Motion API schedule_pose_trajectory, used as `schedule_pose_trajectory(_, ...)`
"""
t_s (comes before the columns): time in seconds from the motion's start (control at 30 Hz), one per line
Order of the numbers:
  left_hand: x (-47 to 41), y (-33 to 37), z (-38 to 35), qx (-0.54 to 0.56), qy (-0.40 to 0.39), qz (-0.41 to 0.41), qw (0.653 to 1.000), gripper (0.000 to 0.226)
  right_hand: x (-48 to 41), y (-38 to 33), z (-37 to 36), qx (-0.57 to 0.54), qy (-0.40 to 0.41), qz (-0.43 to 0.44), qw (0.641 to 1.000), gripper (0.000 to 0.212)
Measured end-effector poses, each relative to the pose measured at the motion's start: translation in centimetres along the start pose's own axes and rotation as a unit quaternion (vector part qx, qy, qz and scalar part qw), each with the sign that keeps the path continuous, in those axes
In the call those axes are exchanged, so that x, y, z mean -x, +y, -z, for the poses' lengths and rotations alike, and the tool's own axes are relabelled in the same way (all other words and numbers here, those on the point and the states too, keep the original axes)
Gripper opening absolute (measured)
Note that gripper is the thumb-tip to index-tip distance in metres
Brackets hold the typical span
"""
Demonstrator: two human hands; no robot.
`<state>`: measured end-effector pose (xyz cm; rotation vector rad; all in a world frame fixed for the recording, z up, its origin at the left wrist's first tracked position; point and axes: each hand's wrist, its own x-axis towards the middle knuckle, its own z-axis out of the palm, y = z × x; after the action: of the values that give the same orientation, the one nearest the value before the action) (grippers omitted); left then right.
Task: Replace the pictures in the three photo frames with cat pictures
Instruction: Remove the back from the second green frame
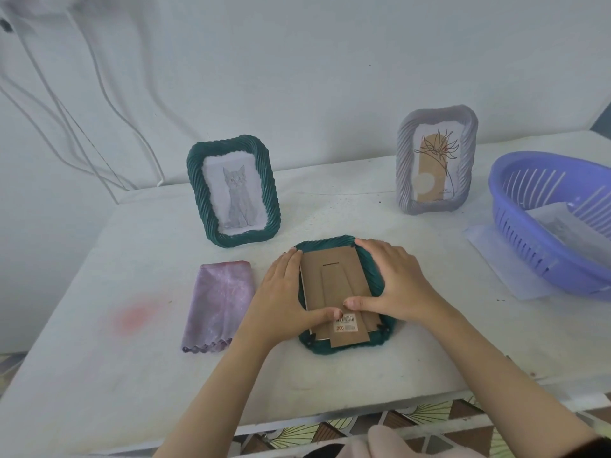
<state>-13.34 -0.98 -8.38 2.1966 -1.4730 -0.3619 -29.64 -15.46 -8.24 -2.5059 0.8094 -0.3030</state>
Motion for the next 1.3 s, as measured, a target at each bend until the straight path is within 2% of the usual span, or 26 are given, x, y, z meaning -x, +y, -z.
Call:
schedule_pose_trajectory(0.1, 0.0, -0.1, 0.1, -0.008, -0.003, 0.003, 1.0, 0.115, -0.7, 0.0, 0.3, 0.02, -0.025, 0.001, 1.0, 0.115)
schedule_pose_trajectory(0.37, -0.6, -0.1, 0.5, -0.105, 0.003, -0.001, 0.994, 0.123, -1.4, -0.4, 1.2, 0.038, -0.077, -0.014, 0.996, 0.11)
schedule_pose_trajectory(0.63, -2.0, 0.6, 1.4, -0.136, -0.068, 0.026, 0.988, 0.136, -2.2, -1.2, 1.9, 0.064, -0.137, -0.044, 0.987, 0.116)
schedule_pose_trajectory(0.83, -2.7, 1.1, 1.7, -0.155, -0.097, 0.036, 0.983, 0.132, -2.4, -1.5, 2.0, 0.079, -0.146, -0.052, 0.985, 0.116)
schedule_pose_trajectory(0.9, -2.4, 0.9, 1.6, -0.144, -0.076, 0.036, 0.986, 0.134, -2.3, -1.4, 2.0, 0.078, -0.143, -0.05, 0.985, 0.115)
schedule_pose_trajectory(1.0, -1.3, 0.5, 1.0, -0.115, -0.002, 0.026, 0.993, 0.133, -1.9, -1.1, 1.8, 0.067, -0.119, -0.045, 0.99, 0.114)
schedule_pose_trajectory(1.13, 0.6, 0.2, 0.0, -0.065, 0.069, -0.028, 0.995, 0.105, -0.7, -0.6, 1.1, 0.046, -0.055, -0.015, 0.997, 0.105)
schedule_pose_trajectory(1.2, 1.5, 0.2, 0.0, -0.024, 0.074, -0.05, 0.996, 0.094, 0.4, -0.4, 0.7, -0.018, -0.018, -0.005, 1.0, 0.092)
schedule_pose_trajectory(1.3, 3.0, 0.3, 0.3, -0.001, 0.085, -0.083, 0.993, 0.089, 2.7, 0.0, 0.4, -0.129, 0.021, -0.002, 0.991, 0.072)
